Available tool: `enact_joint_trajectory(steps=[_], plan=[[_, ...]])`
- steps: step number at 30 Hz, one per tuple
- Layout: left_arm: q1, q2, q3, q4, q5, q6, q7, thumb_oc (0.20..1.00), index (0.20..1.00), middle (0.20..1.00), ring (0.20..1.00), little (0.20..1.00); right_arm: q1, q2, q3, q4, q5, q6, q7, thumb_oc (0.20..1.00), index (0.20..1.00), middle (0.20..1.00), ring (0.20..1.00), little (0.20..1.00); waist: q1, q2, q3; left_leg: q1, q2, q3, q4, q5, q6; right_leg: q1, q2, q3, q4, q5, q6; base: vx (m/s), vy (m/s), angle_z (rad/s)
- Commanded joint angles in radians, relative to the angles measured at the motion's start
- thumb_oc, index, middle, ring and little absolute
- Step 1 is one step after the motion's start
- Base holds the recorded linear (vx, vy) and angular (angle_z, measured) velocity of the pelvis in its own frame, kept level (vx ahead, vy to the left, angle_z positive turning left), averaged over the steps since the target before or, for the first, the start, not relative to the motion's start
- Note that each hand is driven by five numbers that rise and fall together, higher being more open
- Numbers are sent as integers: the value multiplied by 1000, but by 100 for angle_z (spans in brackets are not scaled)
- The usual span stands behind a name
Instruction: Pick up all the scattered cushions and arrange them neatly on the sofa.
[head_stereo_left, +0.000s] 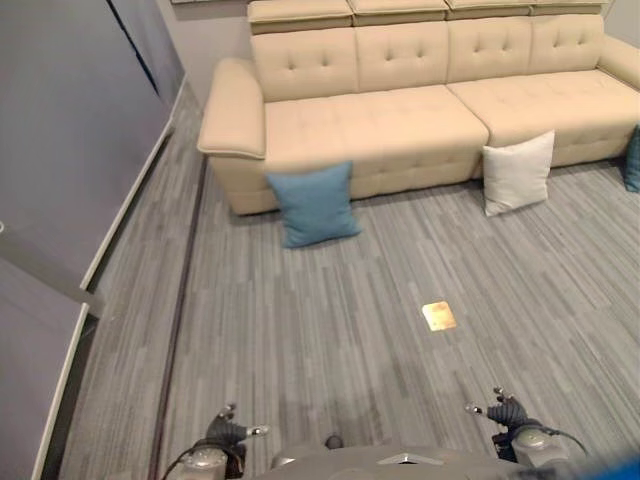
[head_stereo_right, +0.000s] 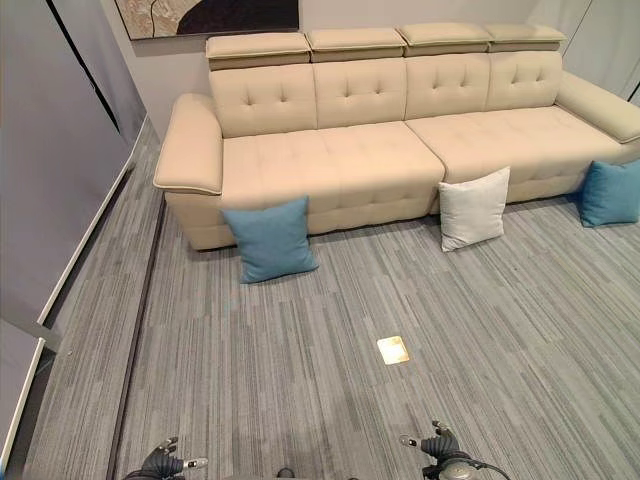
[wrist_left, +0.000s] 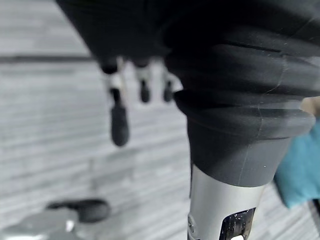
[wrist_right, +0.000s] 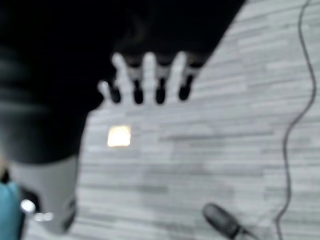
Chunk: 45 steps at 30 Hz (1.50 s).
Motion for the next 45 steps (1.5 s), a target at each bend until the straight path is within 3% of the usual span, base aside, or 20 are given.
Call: enact_joint_trajectory(steps=[1,26,34,35,37,41,45], plan=[[-62,-9,-6,72,24,-11,7,1000,1000,1000,1000,1000,-26,-8,37,31,-22,-5,-19,1000,1000,1000,1000,1000,12,-27,-19,-44,29,-75,-19,4,-78,7,-55,-1,29,-67,83,0,0,0],[-81,-20,-35,80,35,4,15,1000,1000,1000,1000,1000,-1,22,36,63,-8,4,-28,1000,1000,1000,1000,1000,-5,-42,-8,-42,50,-77,-13,-8,-84,9,-29,5,35,-89,68,4,-10,3],[-98,-23,-49,84,33,2,19,1000,1000,1000,1000,1000,-27,8,17,35,23,-6,-37,1000,1000,1000,1000,1000,6,-58,40,-177,33,-77,116,-14,-104,-31,-51,-56,53,-88,59,-79,1,19],[-100,-30,-54,87,37,4,16,1000,1000,1000,1000,1000,-33,4,8,34,27,-3,-36,1000,1000,1000,1000,1000,5,-60,42,-203,32,-29,148,-28,-94,-43,-64,-89,51,-80,62,-59,47,38],[-98,-31,-55,88,39,4,16,1000,1000,1000,1000,1000,-36,6,7,35,26,-2,-37,1000,1000,1000,1000,1000,3,-61,42,-210,35,-19,159,-33,-93,-46,-67,-97,57,-82,61,-33,53,28],[-89,-29,-43,100,39,9,12,1000,1000,1000,1000,1000,-47,16,12,38,18,2,-40,1000,1000,1000,1000,1000,16,-65,36,-200,21,-36,156,-50,-77,-52,-79,-93,89,-89,66,45,129,16],[-84,-21,-37,104,44,10,8,1000,1000,1000,1000,1000,-56,24,17,38,2,12,-40,1000,1000,1000,1000,1000,36,-66,39,-177,5,-42,147,-69,-47,-84,-113,-80,198,-100,82,55,149,-2]])
